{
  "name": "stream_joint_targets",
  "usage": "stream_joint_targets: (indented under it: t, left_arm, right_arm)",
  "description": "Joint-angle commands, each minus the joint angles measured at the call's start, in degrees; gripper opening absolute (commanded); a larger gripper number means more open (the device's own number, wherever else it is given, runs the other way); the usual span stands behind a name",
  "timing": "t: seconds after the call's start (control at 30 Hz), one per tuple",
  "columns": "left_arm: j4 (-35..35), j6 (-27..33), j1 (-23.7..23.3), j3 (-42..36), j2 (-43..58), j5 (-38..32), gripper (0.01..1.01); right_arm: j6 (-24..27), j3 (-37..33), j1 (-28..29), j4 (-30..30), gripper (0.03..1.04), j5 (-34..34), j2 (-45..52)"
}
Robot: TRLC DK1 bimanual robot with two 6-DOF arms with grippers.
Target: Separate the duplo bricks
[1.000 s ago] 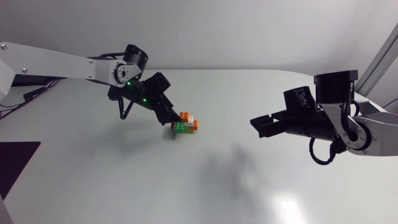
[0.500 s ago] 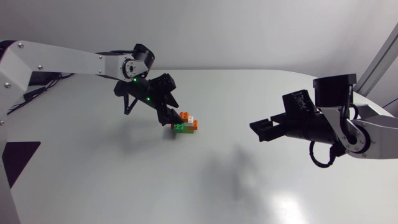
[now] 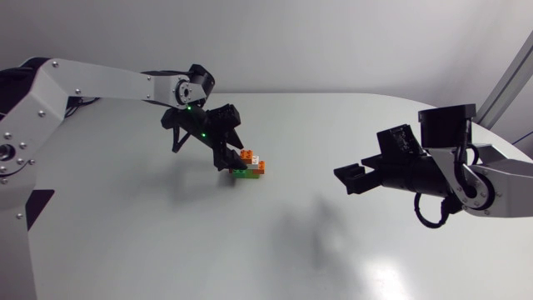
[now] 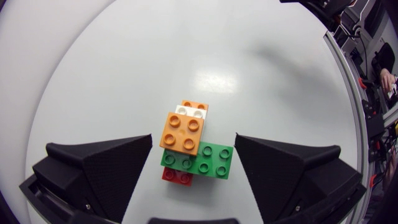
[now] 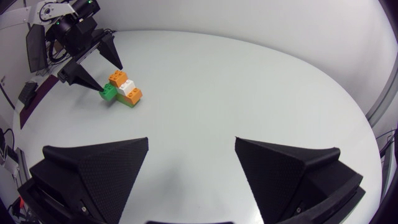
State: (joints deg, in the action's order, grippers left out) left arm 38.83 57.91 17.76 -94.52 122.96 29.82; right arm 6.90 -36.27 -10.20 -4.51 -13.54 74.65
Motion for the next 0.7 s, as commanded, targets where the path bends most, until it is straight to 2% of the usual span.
stream_joint_targets:
  t: [0.0,0.07,0.17,0.2,0.27,0.33,0.53,0.67]
  left_arm:
    - [1.0,2.2,0.2,-2.2,2.4,0.2,0.861]
    - [1.3,2.4,0.4,-3.0,3.0,0.1,0.795]
    - [2.0,2.9,0.8,-3.7,3.6,0.1,0.580]
    - [2.0,3.0,0.9,-3.9,3.8,0.1,0.536]
    - [2.1,3.2,1.1,-4.1,4.2,0.1,0.498]
    - [2.2,3.6,1.4,-4.2,4.7,0.1,0.420]
    - [2.7,4.6,1.8,-4.1,5.5,-0.8,0.310]
    - [3.4,4.6,1.8,-4.2,5.5,-1.0,0.287]
  right_arm:
    - [0.8,1.5,-0.5,-0.5,1.00,-0.4,0.4]
    - [0.8,1.4,-0.5,-0.5,1.00,-0.4,0.4]
    - [1.1,1.6,-0.4,-0.5,1.00,-0.4,0.4]
    - [1.2,1.6,-0.3,-0.5,1.00,-0.4,0.4]
    - [1.4,1.8,0.0,-0.5,1.00,-0.4,0.4]
    - [1.5,1.9,0.1,-0.5,1.00,-0.4,0.4]
    - [1.5,1.9,0.4,-0.5,1.00,-0.6,0.2]
    - [1.5,1.9,0.4,-0.3,1.00,-0.8,-0.3]
